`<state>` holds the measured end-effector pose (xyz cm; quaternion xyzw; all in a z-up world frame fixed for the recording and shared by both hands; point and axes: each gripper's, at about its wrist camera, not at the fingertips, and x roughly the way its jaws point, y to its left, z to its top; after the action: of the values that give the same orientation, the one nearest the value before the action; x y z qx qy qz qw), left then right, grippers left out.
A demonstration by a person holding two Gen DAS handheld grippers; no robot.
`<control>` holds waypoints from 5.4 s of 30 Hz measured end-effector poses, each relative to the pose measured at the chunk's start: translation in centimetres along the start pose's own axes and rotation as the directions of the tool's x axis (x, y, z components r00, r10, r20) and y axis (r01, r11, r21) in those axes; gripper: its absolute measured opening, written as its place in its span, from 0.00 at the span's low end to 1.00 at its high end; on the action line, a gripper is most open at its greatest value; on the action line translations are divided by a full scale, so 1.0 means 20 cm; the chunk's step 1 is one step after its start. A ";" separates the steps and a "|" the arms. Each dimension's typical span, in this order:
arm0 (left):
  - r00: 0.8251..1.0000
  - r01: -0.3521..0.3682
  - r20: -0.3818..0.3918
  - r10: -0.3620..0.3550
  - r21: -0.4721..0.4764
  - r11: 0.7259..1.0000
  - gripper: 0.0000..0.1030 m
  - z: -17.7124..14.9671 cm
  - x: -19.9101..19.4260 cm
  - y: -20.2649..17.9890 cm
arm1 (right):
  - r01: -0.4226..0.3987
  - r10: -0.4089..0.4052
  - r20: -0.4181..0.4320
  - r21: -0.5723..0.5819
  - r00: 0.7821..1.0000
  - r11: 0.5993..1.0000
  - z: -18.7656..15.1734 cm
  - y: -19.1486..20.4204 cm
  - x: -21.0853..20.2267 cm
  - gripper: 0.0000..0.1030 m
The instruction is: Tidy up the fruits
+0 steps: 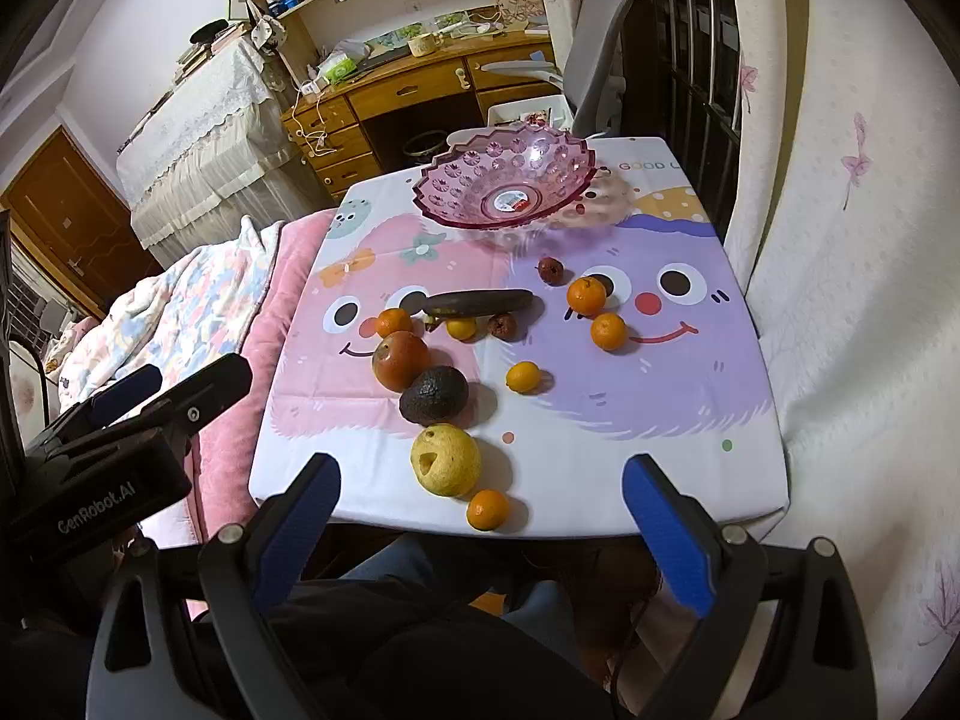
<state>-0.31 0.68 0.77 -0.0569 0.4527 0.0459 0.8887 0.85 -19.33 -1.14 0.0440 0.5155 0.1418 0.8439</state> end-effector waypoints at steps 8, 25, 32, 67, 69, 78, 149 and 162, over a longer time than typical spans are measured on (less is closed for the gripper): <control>1.000 -0.018 0.008 0.019 -0.031 0.999 0.99 0.05 -0.03 0.04 | -0.003 0.003 0.011 -0.002 1.000 1.000 0.02 0.02 -0.04 0.93; 1.000 -0.020 -0.013 0.020 -0.018 1.000 0.99 0.06 0.04 0.00 | 0.002 -0.001 0.055 -0.009 0.999 1.000 0.03 -0.06 0.02 0.93; 1.000 -0.017 -0.024 0.016 -0.042 0.999 0.99 0.04 0.09 0.01 | 0.013 -0.004 0.115 -0.077 0.993 0.997 0.01 -0.03 0.01 0.93; 0.818 0.039 -0.557 -0.144 -0.197 0.980 0.96 -0.31 1.17 -0.04 | -0.066 0.049 -0.048 -0.489 0.998 0.870 -0.48 0.02 0.85 0.68; 0.800 0.035 -0.580 -0.153 -0.209 0.977 0.95 -0.34 1.22 -0.06 | -0.065 0.041 -0.060 -0.480 0.997 0.875 -0.49 0.01 0.88 0.65; 0.754 0.027 -0.630 -0.184 -0.251 0.968 0.89 -0.42 1.36 -0.10 | -0.144 0.094 -0.134 -0.435 0.987 0.889 -0.48 -0.02 0.99 0.56; 0.896 0.335 -0.278 -0.347 -0.092 0.938 0.66 1.15 1.54 -0.03 | -0.069 0.072 0.068 -0.044 0.995 0.997 1.10 -0.18 1.13 0.40; 0.906 0.271 -0.318 -0.278 -0.068 0.960 0.66 1.15 1.97 -0.13 | -0.079 0.076 -0.053 -0.055 0.996 0.995 1.21 -0.30 1.52 0.40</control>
<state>41.44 2.58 -17.54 -0.1368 0.5795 -0.0843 0.7990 36.42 -14.67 -17.40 0.0360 0.5303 0.1901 0.8254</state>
